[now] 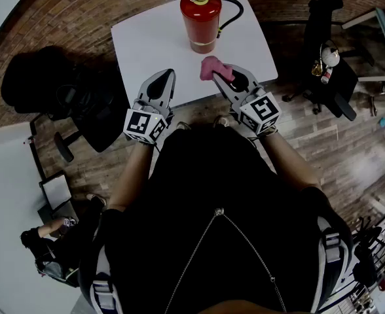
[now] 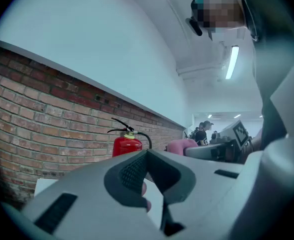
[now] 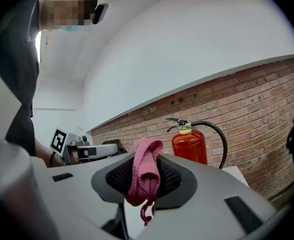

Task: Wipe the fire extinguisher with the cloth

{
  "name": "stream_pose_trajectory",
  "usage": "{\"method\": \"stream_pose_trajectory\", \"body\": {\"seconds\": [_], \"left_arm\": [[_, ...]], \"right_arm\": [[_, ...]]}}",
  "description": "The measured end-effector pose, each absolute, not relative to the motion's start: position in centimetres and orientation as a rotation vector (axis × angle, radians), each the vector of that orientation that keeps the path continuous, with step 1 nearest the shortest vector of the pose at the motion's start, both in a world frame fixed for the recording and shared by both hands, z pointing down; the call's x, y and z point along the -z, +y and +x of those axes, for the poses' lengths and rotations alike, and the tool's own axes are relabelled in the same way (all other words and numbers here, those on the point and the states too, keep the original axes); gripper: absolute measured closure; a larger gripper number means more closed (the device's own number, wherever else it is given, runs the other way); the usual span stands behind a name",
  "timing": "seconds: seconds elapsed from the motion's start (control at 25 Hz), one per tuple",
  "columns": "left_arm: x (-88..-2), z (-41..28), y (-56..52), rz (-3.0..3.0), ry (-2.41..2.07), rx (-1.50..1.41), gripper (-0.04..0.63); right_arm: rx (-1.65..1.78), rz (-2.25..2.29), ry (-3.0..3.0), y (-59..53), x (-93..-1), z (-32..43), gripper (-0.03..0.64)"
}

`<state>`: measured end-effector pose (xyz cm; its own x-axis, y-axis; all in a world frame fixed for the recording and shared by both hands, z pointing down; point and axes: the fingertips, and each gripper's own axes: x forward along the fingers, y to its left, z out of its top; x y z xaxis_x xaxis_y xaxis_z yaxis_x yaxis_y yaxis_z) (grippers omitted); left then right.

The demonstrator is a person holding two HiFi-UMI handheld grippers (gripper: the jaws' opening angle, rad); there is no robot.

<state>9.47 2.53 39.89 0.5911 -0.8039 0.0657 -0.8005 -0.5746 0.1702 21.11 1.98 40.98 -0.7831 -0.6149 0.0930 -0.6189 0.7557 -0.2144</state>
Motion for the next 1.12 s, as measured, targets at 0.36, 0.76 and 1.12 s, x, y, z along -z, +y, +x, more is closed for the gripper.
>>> {"method": "stream_pose_trajectory", "body": {"seconds": [0.36,0.76,1.12], "left_arm": [[-39.4,5.6,3.6,2.632,-1.364,0.003,0.578],[-40.4,0.9,3.8,2.597,-1.342,0.006,0.578],[-42.2,-2.5,3.8,2.618,-1.235,-0.004,0.578]], "right_arm": [[-0.405,1.095,-2.884,2.4,-41.6,19.2,0.515],[-0.426,1.261,-2.807,1.2,-42.0,17.6,0.515],[-0.288,1.532,-2.683,-1.4,-41.1,18.0,0.515]]}}
